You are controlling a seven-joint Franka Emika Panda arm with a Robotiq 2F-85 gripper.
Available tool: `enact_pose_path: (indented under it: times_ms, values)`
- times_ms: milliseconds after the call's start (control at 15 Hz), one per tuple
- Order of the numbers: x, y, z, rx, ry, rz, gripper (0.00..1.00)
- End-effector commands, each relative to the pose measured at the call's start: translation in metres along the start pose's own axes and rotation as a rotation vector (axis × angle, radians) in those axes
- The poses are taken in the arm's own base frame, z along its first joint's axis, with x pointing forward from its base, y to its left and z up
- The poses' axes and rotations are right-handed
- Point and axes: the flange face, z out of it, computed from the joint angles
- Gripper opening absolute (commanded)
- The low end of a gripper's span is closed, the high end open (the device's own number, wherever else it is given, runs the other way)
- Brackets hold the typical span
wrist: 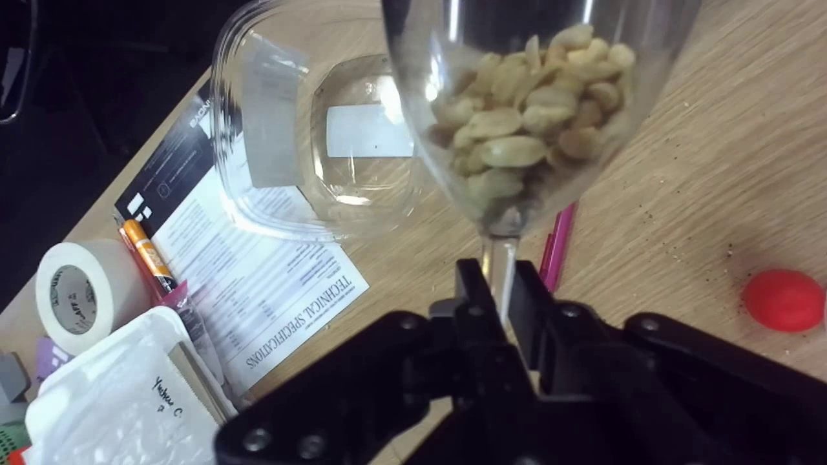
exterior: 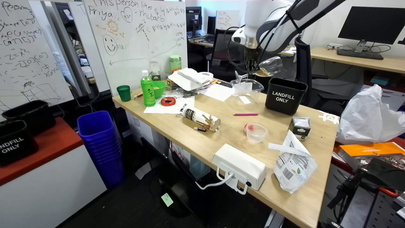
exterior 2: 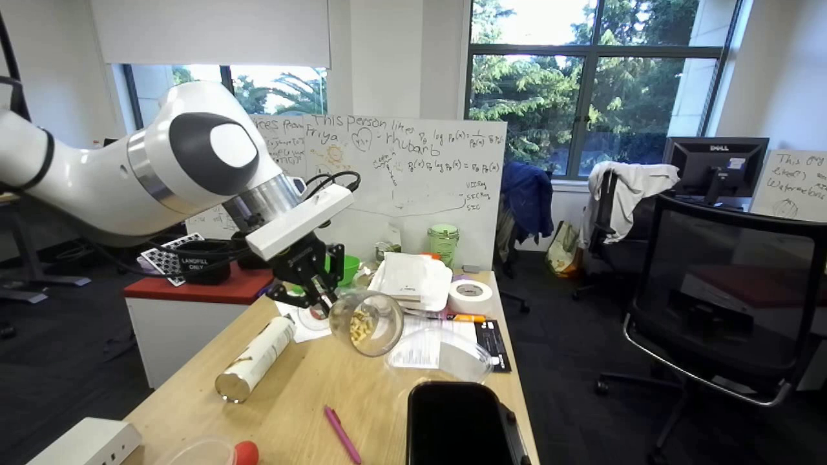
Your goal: Pour the contents of the wine glass into the black bin
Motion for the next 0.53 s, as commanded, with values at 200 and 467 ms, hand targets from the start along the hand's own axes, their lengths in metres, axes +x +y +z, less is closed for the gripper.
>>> enact_pose_path:
  times_ms: [200,467]
  values:
    - [-0.0041,0.0042,0.0009,0.008,0.032,0.020,0.14]
    - [-0.0037,0.0042,0.0010,0.006,0.034,0.019,0.14]
